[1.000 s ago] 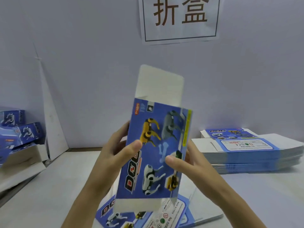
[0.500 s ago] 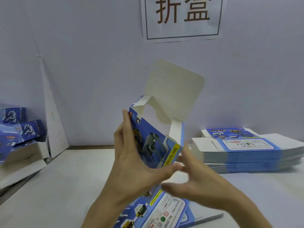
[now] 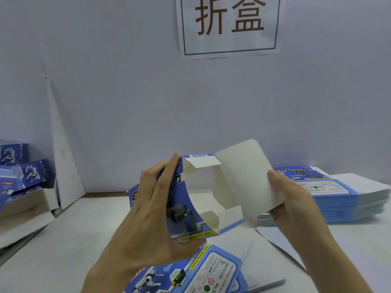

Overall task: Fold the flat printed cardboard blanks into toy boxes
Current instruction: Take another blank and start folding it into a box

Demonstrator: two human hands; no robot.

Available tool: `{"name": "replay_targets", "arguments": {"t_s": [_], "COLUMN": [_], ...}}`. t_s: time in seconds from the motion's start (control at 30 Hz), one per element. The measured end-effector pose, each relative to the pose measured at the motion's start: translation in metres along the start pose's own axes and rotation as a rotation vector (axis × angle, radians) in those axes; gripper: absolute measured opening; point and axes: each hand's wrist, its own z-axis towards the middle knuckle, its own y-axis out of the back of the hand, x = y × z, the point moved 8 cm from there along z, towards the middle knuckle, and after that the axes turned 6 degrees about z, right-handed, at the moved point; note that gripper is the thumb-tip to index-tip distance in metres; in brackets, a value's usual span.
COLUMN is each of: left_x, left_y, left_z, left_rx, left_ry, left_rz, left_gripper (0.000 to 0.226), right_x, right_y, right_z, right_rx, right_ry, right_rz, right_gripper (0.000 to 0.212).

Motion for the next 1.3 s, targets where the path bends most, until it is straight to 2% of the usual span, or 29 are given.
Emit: {"name": "replay_targets", "arguments": {"t_s": [0.07, 0.1, 0.17, 0.23, 0.3, 0.33, 0.37, 0.4, 0.43, 0.57, 0.6, 0.7, 0.77, 0.93, 1.07, 1.13, 1.2, 1.27, 1.3], "left_x": [-0.003, -0.005, -0.005, 0.000, -0.008, -0.009, -0.006, -0.002, -0.002, -0.002, -0.001, -0.001, -0.002, -0.006, -0.012, -0.014, -0.010, -0.006, -0.007], "left_y": [0.003, 0.005, 0.005, 0.006, 0.000, -0.001, 0.000, 0.001, 0.002, 0.003, 0.003, 0.003, 0.000, -0.004, -0.017, -0.019, -0.018, -0.015, -0.014], "left_z": [0.005, 0.013, 0.022, 0.021, 0.011, 0.005, 0.003, -0.001, 0.002, 0.002, 0.001, 0.000, -0.001, -0.001, 0.001, 0.003, 0.002, 0.002, 0.002], "left_rx": [-0.029, -0.048, -0.058, -0.074, -0.022, -0.021, -0.009, -0.002, 0.005, 0.024, 0.023, 0.028, 0.041, 0.051, 0.072, 0.041, 0.024, 0.006, -0.006], "left_ry": [0.026, 0.049, 0.095, 0.189, 0.063, -0.006, -0.003, -0.002, -0.014, -0.023, -0.011, 0.039, 0.044, 0.073, 0.066, 0.059, 0.088, 0.103, 0.088], "left_rz": [-0.057, -0.105, -0.188, -0.217, -0.091, -0.043, -0.045, -0.057, -0.078, -0.026, -0.001, 0.120, 0.160, 0.133, 0.239, 0.322, 0.326, 0.291, 0.293], "left_gripper": [0.094, 0.093, 0.112, 0.131, 0.134, 0.137, 0.139, 0.141, 0.142, 0.137, 0.135, 0.128, 0.125, 0.124, 0.123, 0.119, 0.118, 0.119, 0.119], "right_x": [-0.025, -0.036, -0.055, -0.073, -0.085, -0.088, -0.086, -0.086, -0.079, -0.054, -0.042, -0.001, 0.021, 0.039, 0.047, 0.042, 0.030, 0.014, 0.008], "right_y": [0.005, 0.003, -0.007, -0.025, -0.044, -0.048, -0.054, -0.051, -0.052, -0.025, -0.015, -0.005, -0.002, -0.009, -0.021, -0.028, -0.037, -0.044, -0.045], "right_z": [0.003, 0.001, -0.008, -0.027, -0.046, -0.049, -0.054, -0.050, -0.046, -0.018, -0.012, -0.005, -0.010, -0.021, -0.039, -0.039, -0.030, -0.025, -0.024], "right_rx": [-0.061, -0.065, 0.001, 0.138, 0.236, 0.247, 0.262, 0.237, 0.199, -0.016, -0.038, -0.001, -0.036, -0.036, -0.068, 0.008, 0.159, 0.288, 0.314], "right_ry": [-0.228, -0.332, -0.528, -0.722, -0.849, -0.859, -0.853, -0.805, -0.750, -0.469, -0.344, 0.050, 0.279, 0.568, 0.810, 0.760, 0.490, 0.210, 0.128], "right_rz": [0.108, 0.165, 0.201, 0.155, 0.225, 0.254, 0.268, 0.251, 0.248, 0.272, 0.224, -0.135, -0.319, -0.399, -0.556, -0.498, -0.276, -0.085, -0.037], "right_gripper": [0.012, 0.014, 0.022, 0.021, 0.014, 0.021, 0.029, 0.023, 0.015, 0.021, 0.020, 0.025, 0.026, 0.037, 0.035, 0.030, 0.016, 0.028, 0.028]}}
